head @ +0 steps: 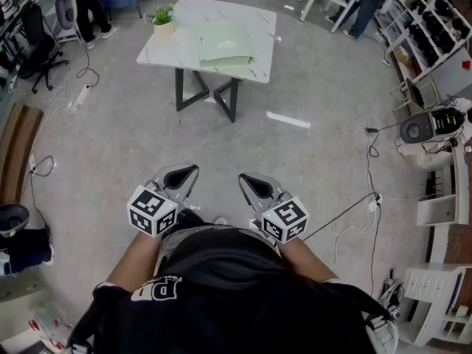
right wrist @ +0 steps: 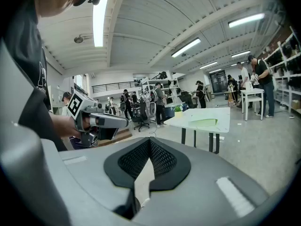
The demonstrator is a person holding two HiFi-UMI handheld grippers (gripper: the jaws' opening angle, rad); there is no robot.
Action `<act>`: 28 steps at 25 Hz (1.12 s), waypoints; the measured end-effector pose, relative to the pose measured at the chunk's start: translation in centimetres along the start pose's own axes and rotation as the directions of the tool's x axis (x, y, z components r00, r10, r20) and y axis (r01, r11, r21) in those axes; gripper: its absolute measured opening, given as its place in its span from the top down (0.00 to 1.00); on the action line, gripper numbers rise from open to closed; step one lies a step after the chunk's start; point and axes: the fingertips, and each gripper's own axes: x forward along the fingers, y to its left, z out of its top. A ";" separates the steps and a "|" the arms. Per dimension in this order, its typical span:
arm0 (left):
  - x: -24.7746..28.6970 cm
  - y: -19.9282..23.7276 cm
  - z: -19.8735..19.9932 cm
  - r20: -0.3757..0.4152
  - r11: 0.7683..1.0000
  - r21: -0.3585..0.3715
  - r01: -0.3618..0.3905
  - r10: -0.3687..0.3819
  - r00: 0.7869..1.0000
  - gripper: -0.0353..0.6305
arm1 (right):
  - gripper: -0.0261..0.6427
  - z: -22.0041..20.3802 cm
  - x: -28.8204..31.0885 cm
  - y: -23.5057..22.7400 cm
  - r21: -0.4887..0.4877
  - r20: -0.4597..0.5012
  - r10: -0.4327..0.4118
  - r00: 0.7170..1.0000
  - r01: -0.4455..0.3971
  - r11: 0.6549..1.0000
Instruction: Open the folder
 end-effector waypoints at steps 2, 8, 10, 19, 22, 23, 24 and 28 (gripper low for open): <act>-0.1 -0.2 0.1 0.002 1.000 0.003 -0.001 0.001 1.000 0.86 | 0.96 0.0 -0.1 0.2 -0.001 0.001 0.004 1.000 -0.004 1.000; -0.3 -0.5 0.2 0.003 1.000 0.008 -0.004 0.004 1.000 0.86 | 0.96 0.1 -0.5 0.3 -0.001 0.004 0.008 1.000 -0.008 1.000; -0.2 -0.6 0.1 0.001 1.000 0.010 -0.003 0.003 1.000 0.86 | 0.96 0.2 -0.6 0.3 0.001 0.010 0.010 1.000 -0.010 1.000; 0.2 -1.5 -0.3 -0.016 1.000 0.018 0.012 -0.012 1.000 0.86 | 0.96 0.1 -0.9 -0.3 0.022 0.015 -0.016 1.000 0.016 1.000; 0.3 -1.8 -0.4 -0.017 1.000 0.018 0.009 -0.009 1.000 0.86 | 0.96 -0.1 -1.1 -0.5 0.023 0.016 -0.017 1.000 0.017 1.000; 0.4 -1.8 -0.4 -0.017 1.000 0.017 0.007 -0.006 1.000 0.86 | 0.96 -0.1 -1.2 -0.6 0.024 0.016 -0.017 1.000 0.017 1.000; 0.4 -1.7 -0.3 -0.017 1.000 0.015 0.004 -0.003 1.000 0.86 | 0.96 -0.1 -1.2 -0.7 0.026 0.017 -0.017 1.000 0.017 1.000; 0.5 -1.4 -0.5 -0.019 1.000 0.006 -0.011 0.011 1.000 0.86 | 0.96 -0.4 -1.1 -1.0 0.036 0.012 -0.011 1.000 0.010 0.999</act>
